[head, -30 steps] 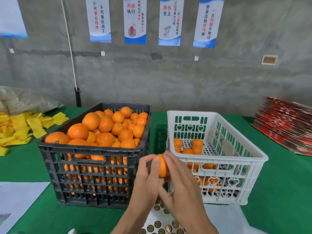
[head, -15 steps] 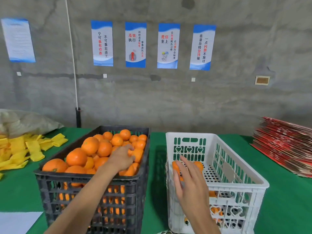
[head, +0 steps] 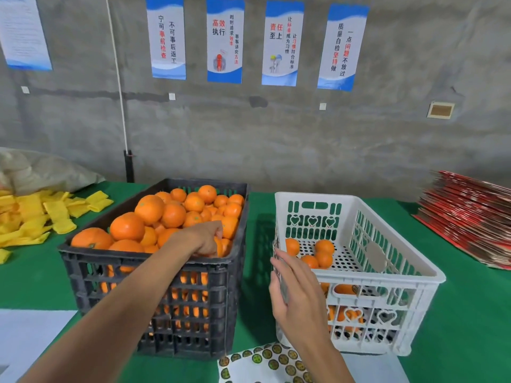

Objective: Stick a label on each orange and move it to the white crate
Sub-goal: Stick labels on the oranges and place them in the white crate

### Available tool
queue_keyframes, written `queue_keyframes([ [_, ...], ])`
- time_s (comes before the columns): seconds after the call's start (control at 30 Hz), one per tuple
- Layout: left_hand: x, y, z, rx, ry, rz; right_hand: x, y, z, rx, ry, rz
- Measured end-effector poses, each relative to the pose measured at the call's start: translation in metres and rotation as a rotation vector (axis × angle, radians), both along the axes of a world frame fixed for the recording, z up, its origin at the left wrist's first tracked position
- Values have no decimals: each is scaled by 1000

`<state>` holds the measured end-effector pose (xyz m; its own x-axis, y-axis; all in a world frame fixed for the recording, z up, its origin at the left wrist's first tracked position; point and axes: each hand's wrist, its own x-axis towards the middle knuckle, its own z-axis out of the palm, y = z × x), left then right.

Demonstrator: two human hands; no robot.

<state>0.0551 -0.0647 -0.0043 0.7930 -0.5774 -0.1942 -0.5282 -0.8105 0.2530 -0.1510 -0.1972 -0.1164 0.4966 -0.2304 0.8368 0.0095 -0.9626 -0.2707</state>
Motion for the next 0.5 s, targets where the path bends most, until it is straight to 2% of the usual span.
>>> queue_keyframes([
  [0.07,-8,6,0,-219,-144,3,-5,1,-2,1,-19,11],
  [0.17,-39,23,-5,-832,-455,40,-8,5,0,1,-62,85],
  [0.23,-71,35,-16,-1179,-535,-37,-9,9,1,9,-86,139],
  [0.27,-87,39,-26,-1265,-560,-101,-11,12,2,25,-101,162],
  [0.37,-122,44,-66,-1271,-602,-251,-15,20,-2,89,-132,216],
  [0.5,-138,41,-126,-1214,-480,-302,-22,27,-26,133,-80,257],
])
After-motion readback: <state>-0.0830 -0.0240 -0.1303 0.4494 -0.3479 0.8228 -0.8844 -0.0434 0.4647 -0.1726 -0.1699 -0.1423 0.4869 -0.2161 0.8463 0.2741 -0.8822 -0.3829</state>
